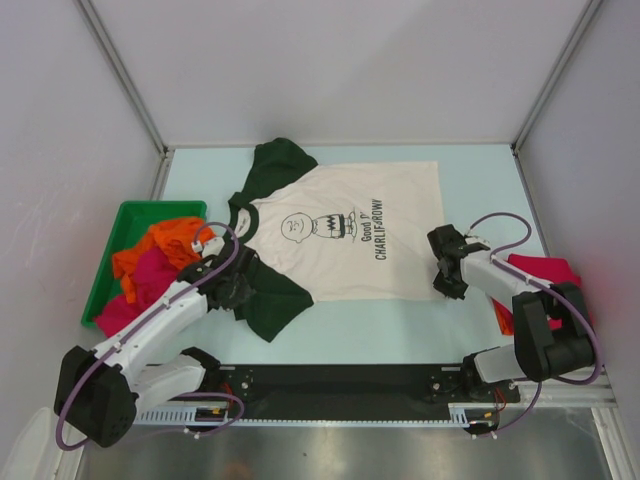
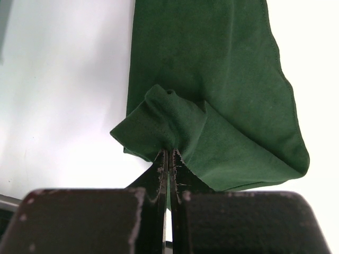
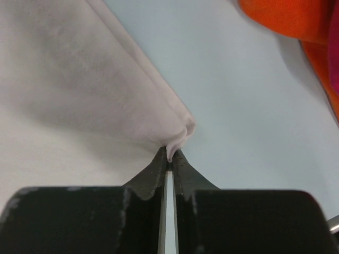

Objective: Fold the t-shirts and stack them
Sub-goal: Grap the side of the flattened tshirt closest away from the robot with both arms, then fold the flattened tshirt in 1/3 of the way

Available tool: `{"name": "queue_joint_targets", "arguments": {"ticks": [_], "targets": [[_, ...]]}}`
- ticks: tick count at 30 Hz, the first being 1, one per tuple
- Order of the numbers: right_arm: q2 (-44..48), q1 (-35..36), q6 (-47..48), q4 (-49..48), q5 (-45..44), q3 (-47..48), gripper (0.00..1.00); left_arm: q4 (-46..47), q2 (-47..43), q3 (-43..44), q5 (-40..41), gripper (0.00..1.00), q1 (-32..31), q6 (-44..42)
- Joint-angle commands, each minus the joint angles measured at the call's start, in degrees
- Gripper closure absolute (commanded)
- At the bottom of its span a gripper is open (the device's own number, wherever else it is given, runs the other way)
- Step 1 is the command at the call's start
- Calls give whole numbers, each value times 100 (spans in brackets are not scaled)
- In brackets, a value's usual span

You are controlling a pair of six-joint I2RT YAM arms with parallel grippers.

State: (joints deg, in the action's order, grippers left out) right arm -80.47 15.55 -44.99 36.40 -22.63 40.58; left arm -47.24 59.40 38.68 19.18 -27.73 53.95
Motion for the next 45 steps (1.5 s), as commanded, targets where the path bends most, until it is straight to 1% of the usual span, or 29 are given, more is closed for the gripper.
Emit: {"name": "queue_joint_targets", "arguments": {"ticks": [1,5,8,10,12,15,16,19,23,25,29,32,36,45], "targets": [[-66,-35,-62,69,-233,-111,100,66,11,131,-11,100,-22,27],[232,35,-150,235,-408,-129,100,14,-112,140,33,100,-22,1],[777,333,-246,393,-496,-112,100,-65,-419,149,147,100,-66,-87],[1128,658,-317,657,-593,-50,100,-118,-586,97,191,100,-136,-96],[1252,843,-439,1016,-698,125,100,-214,-736,35,191,100,-189,-69],[1463,1344,-676,1429,-821,344,100,-451,-868,78,297,100,-540,159],[1525,1641,-791,1535,-865,398,100,-496,-903,105,314,100,-758,325],[1736,2160,-1169,1940,-1094,635,100,-829,-956,298,455,100,-1190,711],[1955,2443,-1424,2406,-1383,881,100,-1557,-1079,667,709,100,-1577,1143],[2131,2461,-1460,2635,-1428,1004,100,-1743,-1263,817,736,100,-1657,1310],[2404,2505,-1521,2925,-1568,1277,100,-2410,-1553,1115,920,100,-1657,1521],[2536,2514,-1408,3101,-1744,1505,100,-2614,-1720,1379,1079,100,-1657,1531],[2562,2505,-1345,3311,-1903,1707,100,-2720,-1747,1608,1141,100,-1657,1530],[2923,2514,-1460,3734,-1903,1849,100,-2712,-1967,1556,868,100,-1666,1619]]}}
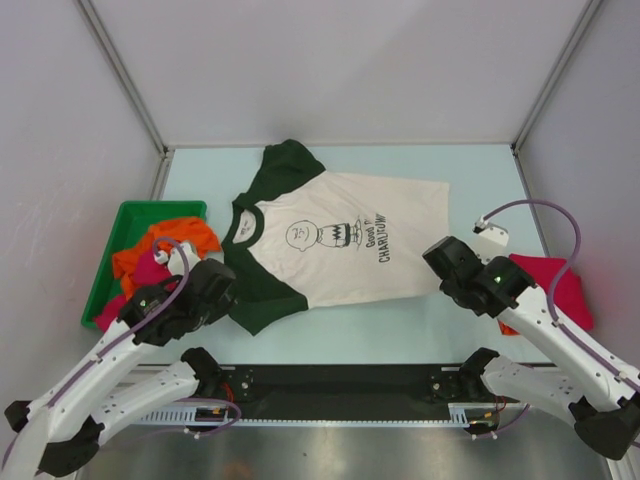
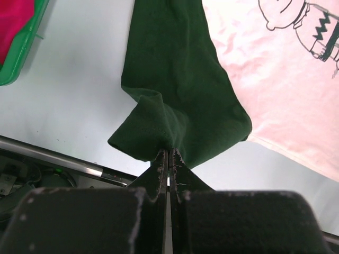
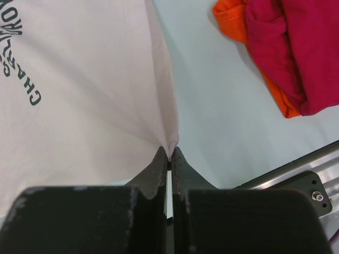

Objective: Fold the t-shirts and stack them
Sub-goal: Fold the flattened tshirt in 1/3 of the way

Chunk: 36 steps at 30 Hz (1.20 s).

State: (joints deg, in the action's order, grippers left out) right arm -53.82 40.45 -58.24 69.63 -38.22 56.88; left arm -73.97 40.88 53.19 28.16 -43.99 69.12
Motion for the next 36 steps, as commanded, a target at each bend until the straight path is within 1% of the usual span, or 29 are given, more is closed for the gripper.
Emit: {"name": "queue_joint_targets", "arguments": {"ticks": [1,4,7,10,14,19,20,21,22,23,24,25,28,31,36], "targets": [[276,16,-66,359,-318,201,100,-3,-90,69,-39,100,-40,41],[171,16,128,140,-344,218,100,513,94,42,-91,100,-31,-398],[-23,-2,295,-63,-335,279,100,682,437,200,-13,100,-40,-689],[-146,-63,453,-273,-353,218,100,805,657,394,259,100,-40,-909],[-251,-274,541,-563,-116,-27,100,1095,938,578,453,100,-31,-1286],[-252,-581,471,-652,-10,-213,100,1130,1247,921,884,100,39,-1489],[-225,-669,541,-687,24,-239,100,1200,1247,965,867,100,283,-1698],[-216,-905,689,-739,112,-265,100,1271,1247,965,805,100,459,-1822],[-208,-1020,752,-801,165,-274,100,1489,1238,939,579,100,661,-1980],[-199,-1143,813,-836,200,-283,100,1561,1247,887,507,100,1020,-2199],[-190,-1240,901,-880,279,-300,100,1614,1299,895,497,100,1119,-2254],[-199,-1398,928,-924,314,-292,100,1606,1343,912,689,100,1146,-2280],[-225,-1600,1007,-1012,376,-327,100,1632,1466,957,840,100,1182,-2324],[-269,-1741,1095,-1091,429,-371,100,1745,1562,869,805,100,1383,-2359],[-401,-2163,1314,-1293,657,-424,100,2114,1677,649,524,100,1937,-2596]]}}
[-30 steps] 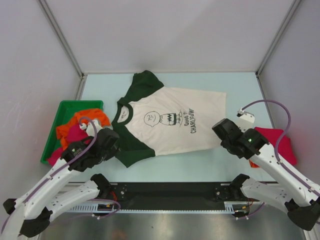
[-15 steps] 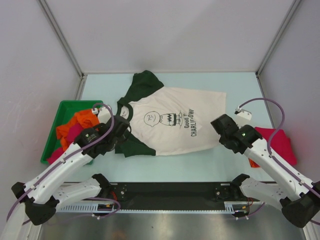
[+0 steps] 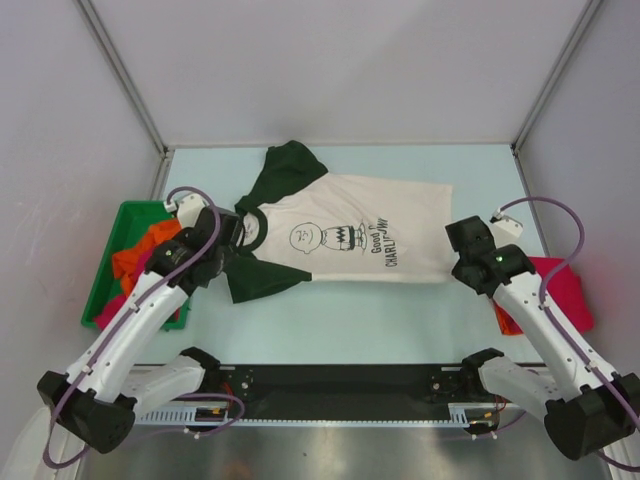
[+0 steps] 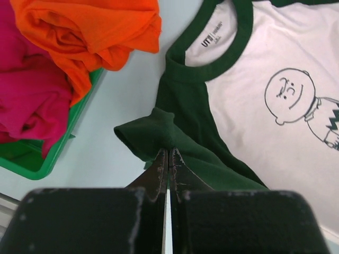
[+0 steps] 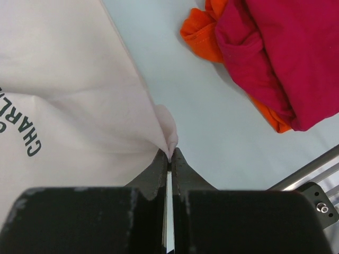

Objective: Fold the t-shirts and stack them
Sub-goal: Fold the flattened tshirt in 1/3 of the way

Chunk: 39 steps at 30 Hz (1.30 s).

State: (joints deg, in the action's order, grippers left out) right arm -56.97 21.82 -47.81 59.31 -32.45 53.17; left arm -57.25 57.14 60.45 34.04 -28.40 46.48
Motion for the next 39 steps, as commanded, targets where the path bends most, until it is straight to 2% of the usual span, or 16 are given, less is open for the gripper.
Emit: {"name": "queue_joint_targets", "arguments": {"ticks": [1,17,25,39], "targets": [[-104,-345,333,-384,115,-61,100,487,86,-77,-90,100,440,-359],[-1087,-372,782,-1000,-42,361,100,1374,1000,547,-301,100,1126,-631],[-1694,-407,958,-1422,-95,572,100,1542,1799,1048,-231,100,1372,-719],[-3021,-943,1011,-2029,-34,1063,100,1797,3284,1962,-196,100,1504,-833]]}}
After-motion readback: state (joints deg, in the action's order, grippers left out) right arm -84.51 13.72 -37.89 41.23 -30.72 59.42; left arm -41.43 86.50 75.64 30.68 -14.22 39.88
